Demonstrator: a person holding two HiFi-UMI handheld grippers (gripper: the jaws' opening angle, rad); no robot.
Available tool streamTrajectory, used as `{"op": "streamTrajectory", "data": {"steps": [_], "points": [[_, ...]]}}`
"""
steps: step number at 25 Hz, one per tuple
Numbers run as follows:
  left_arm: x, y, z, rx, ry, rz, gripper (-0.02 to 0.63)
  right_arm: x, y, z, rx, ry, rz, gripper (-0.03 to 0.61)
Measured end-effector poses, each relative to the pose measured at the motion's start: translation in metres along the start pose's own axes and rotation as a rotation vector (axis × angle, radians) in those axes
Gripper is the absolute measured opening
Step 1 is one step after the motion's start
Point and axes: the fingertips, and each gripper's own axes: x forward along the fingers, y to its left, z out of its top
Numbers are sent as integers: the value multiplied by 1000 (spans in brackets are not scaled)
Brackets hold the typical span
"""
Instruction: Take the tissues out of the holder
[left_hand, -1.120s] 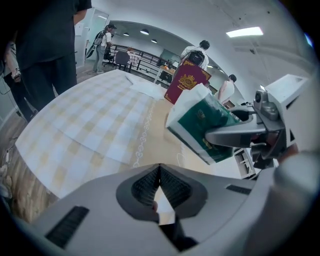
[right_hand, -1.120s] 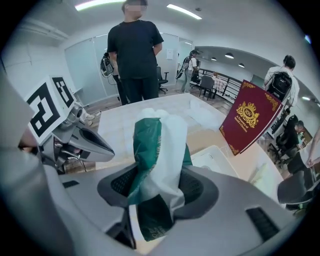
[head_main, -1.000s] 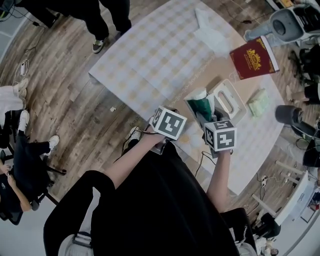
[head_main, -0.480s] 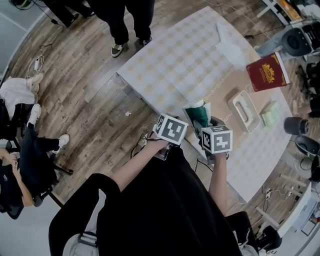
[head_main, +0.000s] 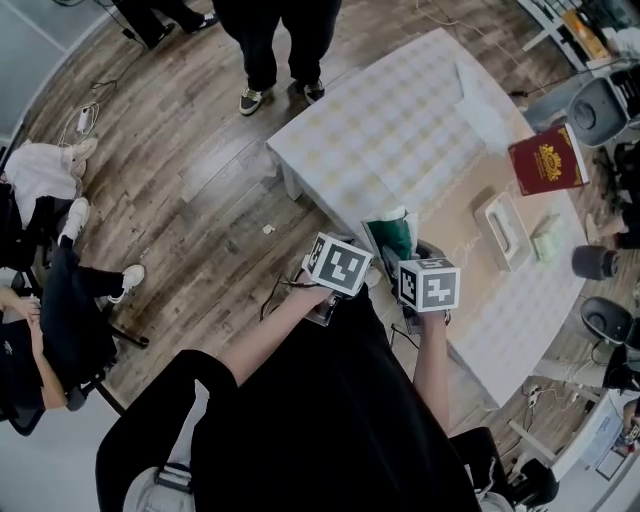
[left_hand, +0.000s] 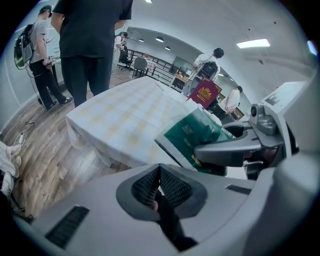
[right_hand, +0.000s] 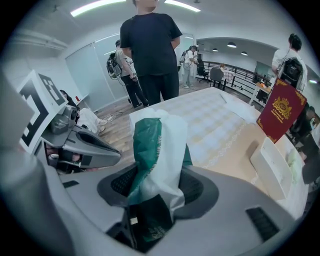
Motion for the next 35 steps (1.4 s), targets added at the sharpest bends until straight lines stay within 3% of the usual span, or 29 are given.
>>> {"op": "streamTrajectory", "data": {"steps": [8, 15, 21, 25, 28, 35], "points": [[-10, 29, -24, -74, -31, 33, 6, 24, 31, 0, -46, 27, 27, 218], [-19, 42, -16, -158, -72, 103, 6, 28, 17, 20, -72, 16, 60, 218], [-12, 32, 1, -181, -108, 140, 6, 29, 1, 30, -101, -7, 83, 218], [-7, 27, 7, -143, -126, 208, 6, 33, -4, 28, -131, 1, 97, 218], [-2, 20, 11, -149, -142, 211, 6, 37, -7, 27, -153, 7, 107, 218], [2, 17, -2, -189, -134, 238, 6, 40, -6, 21, -172, 12, 142, 218]]}}
